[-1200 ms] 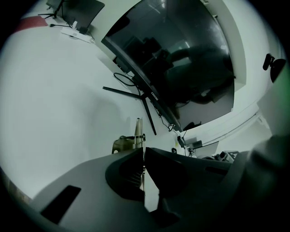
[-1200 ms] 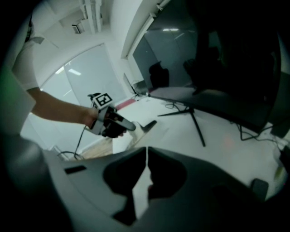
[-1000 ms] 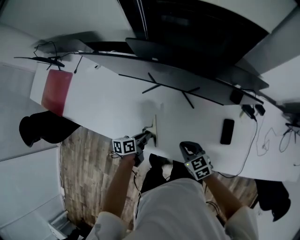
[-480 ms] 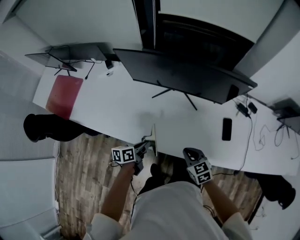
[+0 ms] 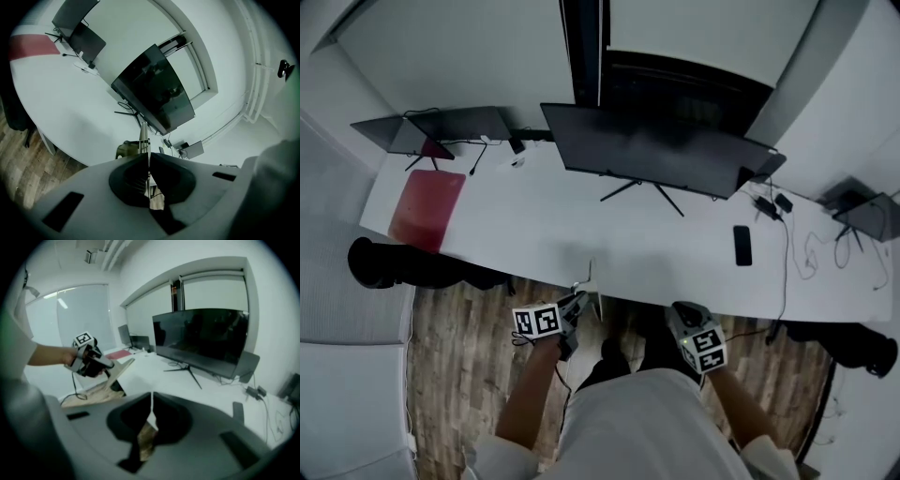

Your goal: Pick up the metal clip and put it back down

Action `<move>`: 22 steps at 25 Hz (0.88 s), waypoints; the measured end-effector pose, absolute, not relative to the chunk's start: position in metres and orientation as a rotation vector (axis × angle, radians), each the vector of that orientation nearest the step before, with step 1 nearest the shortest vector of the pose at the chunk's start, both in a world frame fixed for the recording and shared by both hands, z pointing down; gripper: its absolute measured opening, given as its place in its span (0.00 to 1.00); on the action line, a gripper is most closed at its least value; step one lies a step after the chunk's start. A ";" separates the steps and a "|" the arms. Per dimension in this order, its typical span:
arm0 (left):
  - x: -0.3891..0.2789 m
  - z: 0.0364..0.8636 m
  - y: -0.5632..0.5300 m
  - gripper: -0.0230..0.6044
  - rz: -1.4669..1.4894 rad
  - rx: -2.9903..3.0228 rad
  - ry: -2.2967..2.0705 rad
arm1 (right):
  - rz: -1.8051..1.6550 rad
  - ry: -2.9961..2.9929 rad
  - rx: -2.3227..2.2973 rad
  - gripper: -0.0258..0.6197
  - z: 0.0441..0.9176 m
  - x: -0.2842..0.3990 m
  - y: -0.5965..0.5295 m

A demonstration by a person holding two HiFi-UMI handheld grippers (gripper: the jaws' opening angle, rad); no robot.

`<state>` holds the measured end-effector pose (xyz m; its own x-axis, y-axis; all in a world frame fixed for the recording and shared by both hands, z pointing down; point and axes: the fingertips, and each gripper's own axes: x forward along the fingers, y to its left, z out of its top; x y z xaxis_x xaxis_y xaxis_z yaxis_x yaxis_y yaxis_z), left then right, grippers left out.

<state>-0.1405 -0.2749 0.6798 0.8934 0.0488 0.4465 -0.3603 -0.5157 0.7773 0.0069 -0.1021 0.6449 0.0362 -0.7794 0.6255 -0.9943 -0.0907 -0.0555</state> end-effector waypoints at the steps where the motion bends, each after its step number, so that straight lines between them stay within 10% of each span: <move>1: -0.145 0.678 -0.273 0.09 0.513 2.057 -0.220 | 0.725 -1.781 1.938 0.09 0.642 0.004 -0.097; 22: -0.149 0.634 -0.216 0.09 0.437 2.042 -0.171 | 0.676 -1.705 2.062 0.09 0.610 0.015 -0.011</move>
<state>-0.1494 -0.2161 0.6342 0.9246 0.0614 0.3760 -0.3002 -0.4904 0.8182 0.0148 -0.0108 0.6099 0.1482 -0.7989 0.5829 -0.9813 -0.1919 -0.0135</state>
